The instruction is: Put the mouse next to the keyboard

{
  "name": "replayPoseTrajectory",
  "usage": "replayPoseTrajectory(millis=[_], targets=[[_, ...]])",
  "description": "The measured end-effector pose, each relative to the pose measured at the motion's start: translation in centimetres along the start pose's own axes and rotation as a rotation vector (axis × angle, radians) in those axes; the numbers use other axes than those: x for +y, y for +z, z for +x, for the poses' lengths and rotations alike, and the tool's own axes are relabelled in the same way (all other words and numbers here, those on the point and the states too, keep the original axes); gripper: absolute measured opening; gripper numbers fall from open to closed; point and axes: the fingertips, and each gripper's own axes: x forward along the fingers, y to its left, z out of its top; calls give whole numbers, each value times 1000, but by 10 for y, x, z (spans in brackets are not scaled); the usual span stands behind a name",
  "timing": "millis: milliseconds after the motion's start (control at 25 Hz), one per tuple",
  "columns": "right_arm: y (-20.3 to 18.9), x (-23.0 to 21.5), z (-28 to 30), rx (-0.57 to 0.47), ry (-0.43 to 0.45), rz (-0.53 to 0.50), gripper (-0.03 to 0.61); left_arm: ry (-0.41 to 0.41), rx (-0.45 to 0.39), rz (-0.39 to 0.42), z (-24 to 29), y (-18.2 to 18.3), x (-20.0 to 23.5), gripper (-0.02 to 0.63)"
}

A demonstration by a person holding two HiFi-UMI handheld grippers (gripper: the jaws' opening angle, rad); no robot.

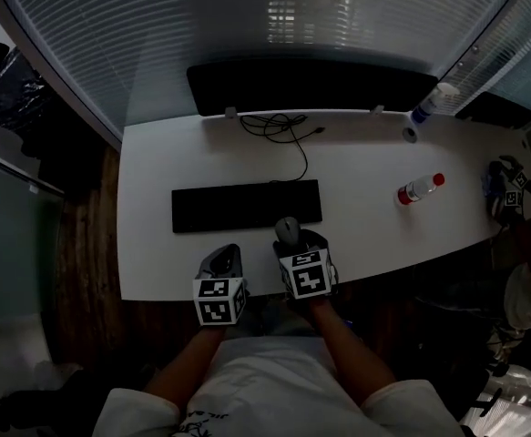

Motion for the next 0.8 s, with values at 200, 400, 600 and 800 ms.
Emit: replayPoseTrajectory(millis=[200,400,600,800], targets=[[-13,-39,-6,-3,-50,35,291,-43,14,29,21,4,-28,5],[-23,-72,-9,8,-90,81,291,-70,18,46,40,11,-50,6],[-25,-99,-11,5,-116,106,291,-88,19,56,53,17,-63,6],[-27,-125,-10,22,-143,113,291,-93,31,57,62,17,-70,6]])
